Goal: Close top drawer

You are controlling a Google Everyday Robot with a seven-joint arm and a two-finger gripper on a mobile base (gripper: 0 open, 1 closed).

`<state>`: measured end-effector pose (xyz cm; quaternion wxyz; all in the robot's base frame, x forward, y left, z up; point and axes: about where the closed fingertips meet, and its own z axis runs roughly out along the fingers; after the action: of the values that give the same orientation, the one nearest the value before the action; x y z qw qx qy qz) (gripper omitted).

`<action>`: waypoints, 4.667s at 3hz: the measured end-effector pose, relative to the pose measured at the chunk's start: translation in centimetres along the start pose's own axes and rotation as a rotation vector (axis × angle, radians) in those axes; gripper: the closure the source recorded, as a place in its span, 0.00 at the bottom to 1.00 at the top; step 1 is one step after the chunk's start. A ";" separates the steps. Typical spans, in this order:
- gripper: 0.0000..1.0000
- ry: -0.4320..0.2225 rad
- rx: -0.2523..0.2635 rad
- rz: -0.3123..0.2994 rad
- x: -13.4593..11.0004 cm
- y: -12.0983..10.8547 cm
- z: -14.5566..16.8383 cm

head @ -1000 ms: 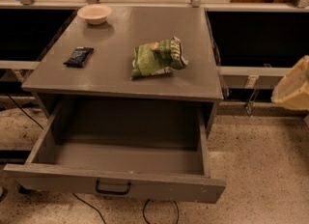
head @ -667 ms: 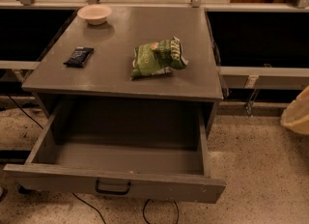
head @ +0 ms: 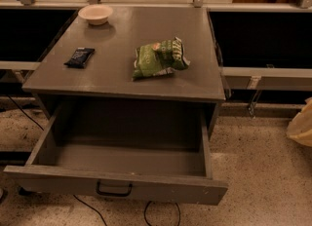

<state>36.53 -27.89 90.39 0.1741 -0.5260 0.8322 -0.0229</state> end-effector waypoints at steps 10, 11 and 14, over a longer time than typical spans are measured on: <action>1.00 -0.086 -0.297 -0.141 2.7 23.6 12.4; 1.00 -0.059 -0.325 -0.170 -1.2 23.6 16.3; 1.00 -0.092 -0.357 -0.165 -4.5 22.3 21.9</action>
Offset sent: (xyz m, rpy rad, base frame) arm -0.1283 -0.0343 -0.0422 0.0595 -0.0276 -0.0420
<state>25.79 -10.83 66.13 0.1134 -0.6154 0.7683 0.1347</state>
